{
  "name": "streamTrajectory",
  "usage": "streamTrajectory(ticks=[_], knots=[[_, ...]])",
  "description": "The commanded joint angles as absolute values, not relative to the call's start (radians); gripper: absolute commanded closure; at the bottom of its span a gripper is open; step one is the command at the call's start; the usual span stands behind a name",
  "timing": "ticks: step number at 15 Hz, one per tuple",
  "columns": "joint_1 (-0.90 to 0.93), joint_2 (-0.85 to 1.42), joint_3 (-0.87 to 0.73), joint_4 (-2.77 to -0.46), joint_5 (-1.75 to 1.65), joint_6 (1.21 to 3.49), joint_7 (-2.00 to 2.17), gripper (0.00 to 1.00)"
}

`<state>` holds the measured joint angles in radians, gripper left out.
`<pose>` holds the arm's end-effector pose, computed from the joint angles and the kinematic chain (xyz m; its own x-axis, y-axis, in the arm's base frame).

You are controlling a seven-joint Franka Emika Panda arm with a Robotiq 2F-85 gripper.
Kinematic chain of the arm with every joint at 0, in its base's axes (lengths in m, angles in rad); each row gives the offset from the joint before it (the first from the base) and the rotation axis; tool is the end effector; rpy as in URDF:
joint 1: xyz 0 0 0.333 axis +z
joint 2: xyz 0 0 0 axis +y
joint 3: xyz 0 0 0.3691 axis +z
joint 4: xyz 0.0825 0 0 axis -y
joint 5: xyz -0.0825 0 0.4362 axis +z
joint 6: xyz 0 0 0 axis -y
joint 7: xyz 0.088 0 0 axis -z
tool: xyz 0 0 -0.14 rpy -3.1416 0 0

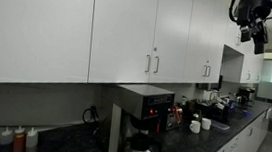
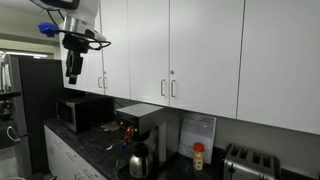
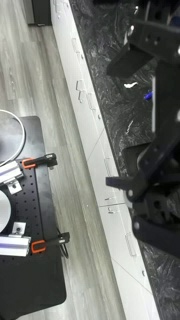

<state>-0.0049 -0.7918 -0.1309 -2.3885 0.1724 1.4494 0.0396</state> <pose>0.3000 -0.0258 0.5731 0.9826 -0.0994 -0.1569 -0.1377 -0.9568 -0.2562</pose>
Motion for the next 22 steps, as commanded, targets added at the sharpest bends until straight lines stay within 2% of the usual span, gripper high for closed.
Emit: streamTrajectory(ticks=[1, 14, 18, 22], knots=[[-0.037, -0.787, -0.11, -2.385, 0.185, 1.444, 0.022, 0.0], [-0.019, -0.761, -0.122, -2.39, 0.175, 1.482, -0.048, 0.0], [-0.008, -0.715, -0.128, -2.412, 0.121, 1.65, -0.187, 0.0], [-0.017, -0.648, -0.118, -2.449, 0.101, 1.916, -0.194, 0.0]])
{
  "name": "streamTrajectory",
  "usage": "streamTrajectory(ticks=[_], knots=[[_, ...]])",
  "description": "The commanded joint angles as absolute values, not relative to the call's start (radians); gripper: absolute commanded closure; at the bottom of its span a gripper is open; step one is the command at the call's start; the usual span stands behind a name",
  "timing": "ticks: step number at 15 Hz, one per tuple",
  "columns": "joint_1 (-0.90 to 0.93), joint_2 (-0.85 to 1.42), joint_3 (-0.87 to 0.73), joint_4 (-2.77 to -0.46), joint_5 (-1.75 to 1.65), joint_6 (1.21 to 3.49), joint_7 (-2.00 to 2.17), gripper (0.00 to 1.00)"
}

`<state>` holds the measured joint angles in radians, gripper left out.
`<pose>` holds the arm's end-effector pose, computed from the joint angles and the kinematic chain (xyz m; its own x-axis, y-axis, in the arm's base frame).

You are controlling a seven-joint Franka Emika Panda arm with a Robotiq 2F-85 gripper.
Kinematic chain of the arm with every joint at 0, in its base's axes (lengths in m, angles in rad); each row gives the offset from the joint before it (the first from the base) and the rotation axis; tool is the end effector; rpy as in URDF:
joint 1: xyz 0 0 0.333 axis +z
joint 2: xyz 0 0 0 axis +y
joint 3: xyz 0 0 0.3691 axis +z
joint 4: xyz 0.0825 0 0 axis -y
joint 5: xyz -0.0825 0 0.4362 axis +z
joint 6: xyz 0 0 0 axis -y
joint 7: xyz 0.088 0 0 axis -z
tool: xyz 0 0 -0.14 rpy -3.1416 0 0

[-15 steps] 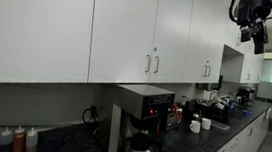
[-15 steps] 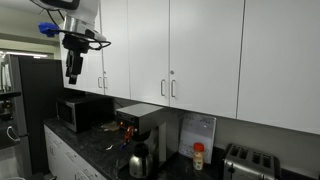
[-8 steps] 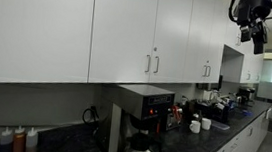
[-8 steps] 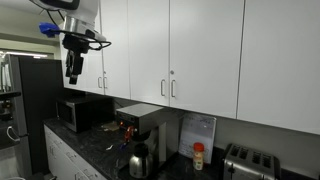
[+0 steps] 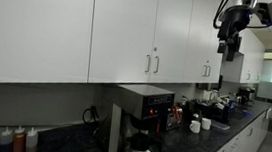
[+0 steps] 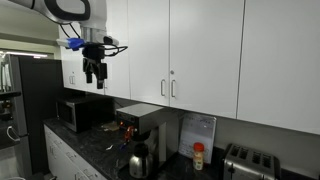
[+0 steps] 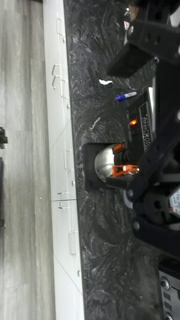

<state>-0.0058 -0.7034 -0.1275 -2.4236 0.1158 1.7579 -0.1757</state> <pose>0.3597 -0.0410 0.5477 0.9969 0.0452 0.0643 0.0565 -0.9807 -0.1871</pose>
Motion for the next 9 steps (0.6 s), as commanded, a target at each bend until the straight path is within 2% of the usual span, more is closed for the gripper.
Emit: streamTrajectory(ticks=[1, 7, 8, 9], knots=[[-0.02, -0.626, -0.114, -2.457, 0.103, 1.992, -0.173, 0.0], [-0.011, -0.474, -0.104, -2.468, 0.125, 2.411, -0.104, 0.0], [-0.006, -0.45, -0.103, -2.46, 0.127, 2.453, -0.103, 0.0], [-0.009, -0.503, -0.11, -2.473, 0.117, 2.379, -0.114, 0.0]])
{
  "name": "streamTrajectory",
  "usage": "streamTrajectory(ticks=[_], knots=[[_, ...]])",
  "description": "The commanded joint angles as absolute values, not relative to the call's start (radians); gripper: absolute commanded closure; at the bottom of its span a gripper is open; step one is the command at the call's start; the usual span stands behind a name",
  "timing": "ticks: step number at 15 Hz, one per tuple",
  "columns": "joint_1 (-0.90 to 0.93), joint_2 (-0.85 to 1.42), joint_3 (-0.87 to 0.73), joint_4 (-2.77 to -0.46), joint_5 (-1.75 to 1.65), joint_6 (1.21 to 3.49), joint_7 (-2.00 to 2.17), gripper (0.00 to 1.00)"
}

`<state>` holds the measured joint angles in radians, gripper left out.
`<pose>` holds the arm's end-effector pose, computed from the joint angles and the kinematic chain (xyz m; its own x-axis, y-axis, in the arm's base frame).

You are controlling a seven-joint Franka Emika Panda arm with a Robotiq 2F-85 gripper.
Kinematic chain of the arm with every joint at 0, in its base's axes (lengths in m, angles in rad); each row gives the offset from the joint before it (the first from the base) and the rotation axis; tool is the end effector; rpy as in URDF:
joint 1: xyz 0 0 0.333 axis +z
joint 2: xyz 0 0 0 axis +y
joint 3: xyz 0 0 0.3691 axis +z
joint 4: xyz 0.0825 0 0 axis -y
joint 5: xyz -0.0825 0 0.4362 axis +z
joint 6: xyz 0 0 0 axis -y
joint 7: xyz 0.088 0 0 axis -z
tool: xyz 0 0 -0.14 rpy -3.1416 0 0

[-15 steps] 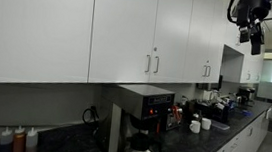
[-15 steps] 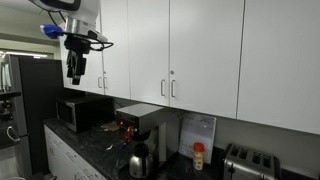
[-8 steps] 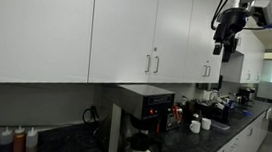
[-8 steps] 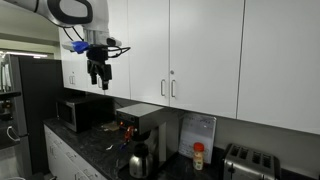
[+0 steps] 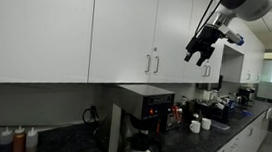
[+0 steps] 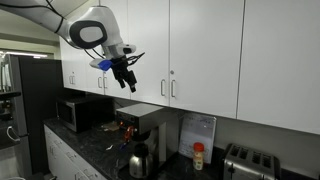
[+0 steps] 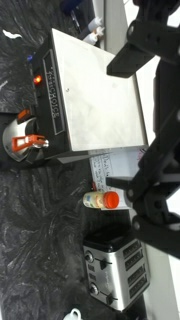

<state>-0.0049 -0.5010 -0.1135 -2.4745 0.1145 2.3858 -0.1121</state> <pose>0.4628 -0.0544 0.5072 0.9104 -0.0890 0.4041 -0.0462 -0.9924 -0.1144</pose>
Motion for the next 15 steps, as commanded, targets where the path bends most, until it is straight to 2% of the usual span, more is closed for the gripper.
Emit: streamTrajectory(ticks=[1, 8, 15], knots=[[-0.008, -0.487, -0.108, -2.472, 0.116, 2.396, -0.113, 0.0], [-0.008, -0.499, -0.109, -2.472, 0.116, 2.392, -0.113, 0.0], [-0.003, -0.431, -0.11, -2.428, 0.103, 2.542, -0.135, 0.0]])
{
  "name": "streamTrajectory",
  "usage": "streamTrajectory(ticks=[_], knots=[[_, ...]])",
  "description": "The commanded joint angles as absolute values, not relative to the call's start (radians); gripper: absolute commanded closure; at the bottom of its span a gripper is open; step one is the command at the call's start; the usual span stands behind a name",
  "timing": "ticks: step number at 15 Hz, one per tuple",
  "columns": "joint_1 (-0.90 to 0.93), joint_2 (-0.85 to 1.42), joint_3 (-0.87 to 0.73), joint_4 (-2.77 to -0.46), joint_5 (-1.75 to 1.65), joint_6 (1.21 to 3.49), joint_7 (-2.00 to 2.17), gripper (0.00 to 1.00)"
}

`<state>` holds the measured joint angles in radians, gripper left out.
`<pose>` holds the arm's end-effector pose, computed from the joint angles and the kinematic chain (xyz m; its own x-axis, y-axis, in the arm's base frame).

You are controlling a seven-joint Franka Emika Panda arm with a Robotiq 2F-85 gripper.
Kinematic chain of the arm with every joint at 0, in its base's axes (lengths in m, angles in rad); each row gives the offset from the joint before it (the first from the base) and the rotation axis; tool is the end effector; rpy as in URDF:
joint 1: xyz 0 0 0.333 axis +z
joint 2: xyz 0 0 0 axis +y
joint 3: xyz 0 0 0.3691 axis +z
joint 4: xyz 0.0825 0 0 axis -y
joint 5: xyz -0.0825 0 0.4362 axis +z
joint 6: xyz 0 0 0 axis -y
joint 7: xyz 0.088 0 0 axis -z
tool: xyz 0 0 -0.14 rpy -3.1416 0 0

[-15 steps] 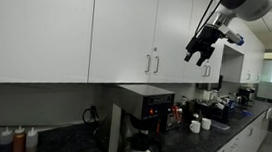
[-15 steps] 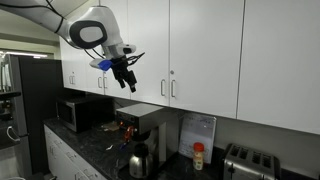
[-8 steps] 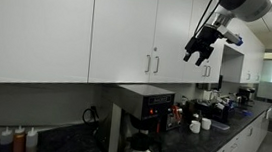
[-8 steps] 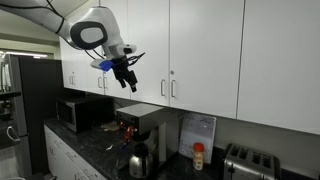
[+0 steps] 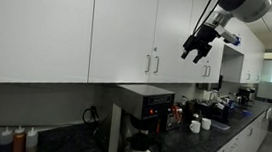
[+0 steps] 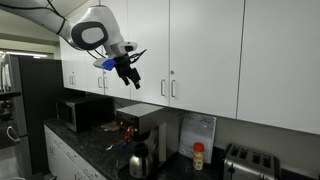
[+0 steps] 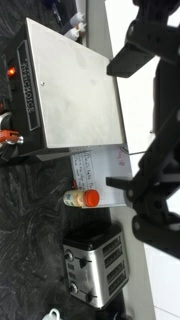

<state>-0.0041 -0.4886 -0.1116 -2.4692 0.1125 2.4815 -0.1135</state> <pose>0.4742 -0.0568 0.5177 0.8711 -0.0906 0.4826 -0.0476 -0.9938 -0.1006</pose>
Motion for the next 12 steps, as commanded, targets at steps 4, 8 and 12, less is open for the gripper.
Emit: streamTrajectory(ticks=[4, 8, 12], knots=[[-0.003, -0.349, -0.109, -2.364, 0.087, 2.587, -0.142, 0.0], [-0.005, -0.242, -0.107, -2.259, 0.067, 2.565, -0.15, 0.0], [-0.016, -0.145, -0.098, -2.156, 0.033, 2.559, -0.143, 0.0]])
